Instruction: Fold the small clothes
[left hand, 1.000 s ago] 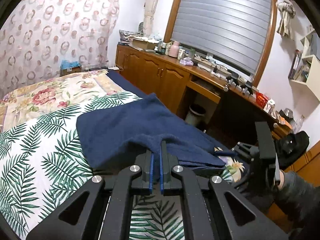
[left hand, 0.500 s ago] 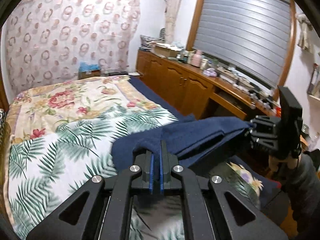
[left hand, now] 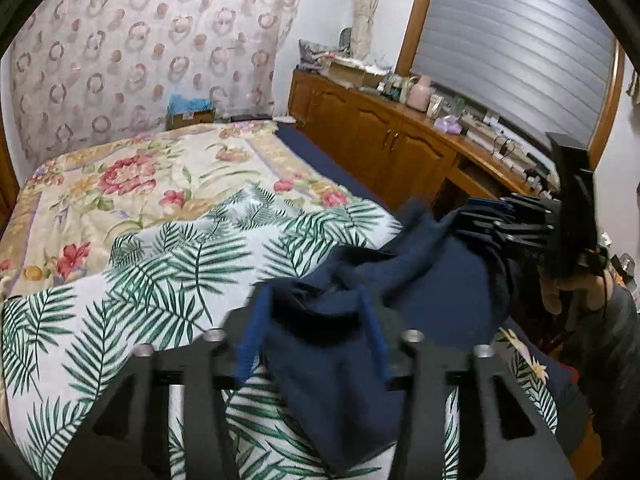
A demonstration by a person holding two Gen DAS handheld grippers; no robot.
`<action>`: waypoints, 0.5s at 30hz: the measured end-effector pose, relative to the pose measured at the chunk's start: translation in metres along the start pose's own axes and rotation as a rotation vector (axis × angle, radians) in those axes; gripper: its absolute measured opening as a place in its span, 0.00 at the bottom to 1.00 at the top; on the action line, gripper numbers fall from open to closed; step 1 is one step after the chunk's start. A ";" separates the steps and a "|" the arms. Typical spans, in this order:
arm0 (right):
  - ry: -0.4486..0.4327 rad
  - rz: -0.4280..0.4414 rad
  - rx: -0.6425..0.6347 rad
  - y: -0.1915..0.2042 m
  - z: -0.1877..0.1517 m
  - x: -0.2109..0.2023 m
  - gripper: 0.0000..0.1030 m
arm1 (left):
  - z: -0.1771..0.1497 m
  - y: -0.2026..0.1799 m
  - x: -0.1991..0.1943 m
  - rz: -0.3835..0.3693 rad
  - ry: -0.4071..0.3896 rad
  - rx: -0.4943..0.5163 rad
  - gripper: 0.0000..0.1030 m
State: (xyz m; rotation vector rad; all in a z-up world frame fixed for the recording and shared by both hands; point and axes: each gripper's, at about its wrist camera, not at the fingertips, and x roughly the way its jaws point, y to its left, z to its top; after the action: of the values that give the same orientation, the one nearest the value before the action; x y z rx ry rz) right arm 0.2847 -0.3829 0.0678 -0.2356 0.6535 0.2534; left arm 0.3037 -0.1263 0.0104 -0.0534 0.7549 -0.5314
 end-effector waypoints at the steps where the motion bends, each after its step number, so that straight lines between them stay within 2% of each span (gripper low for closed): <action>1: -0.001 -0.017 0.003 0.004 0.000 0.005 0.45 | 0.001 0.001 0.000 -0.005 -0.001 0.001 0.50; 4: -0.013 -0.056 0.033 0.011 0.001 0.000 0.46 | -0.001 0.003 0.004 -0.004 0.017 0.016 0.56; 6: -0.029 -0.069 0.062 0.019 -0.014 -0.011 0.54 | -0.004 0.007 0.010 0.003 0.037 0.022 0.66; 7: -0.031 -0.078 0.075 0.023 -0.019 -0.013 0.63 | -0.005 0.009 0.015 0.010 0.049 0.021 0.66; 8: -0.031 -0.083 0.084 0.027 -0.021 -0.016 0.66 | -0.007 0.012 0.019 0.024 0.062 0.015 0.66; 12: -0.034 -0.057 0.119 0.037 -0.046 -0.032 0.74 | -0.012 0.022 0.036 0.051 0.107 0.003 0.66; 15: 0.018 -0.030 0.158 0.035 -0.064 -0.026 0.75 | -0.015 0.027 0.048 0.053 0.134 0.000 0.66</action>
State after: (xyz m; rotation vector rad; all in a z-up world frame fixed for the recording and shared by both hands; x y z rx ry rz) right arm 0.2180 -0.3730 0.0304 -0.0963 0.6839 0.1702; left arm 0.3344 -0.1237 -0.0371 0.0022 0.8850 -0.4879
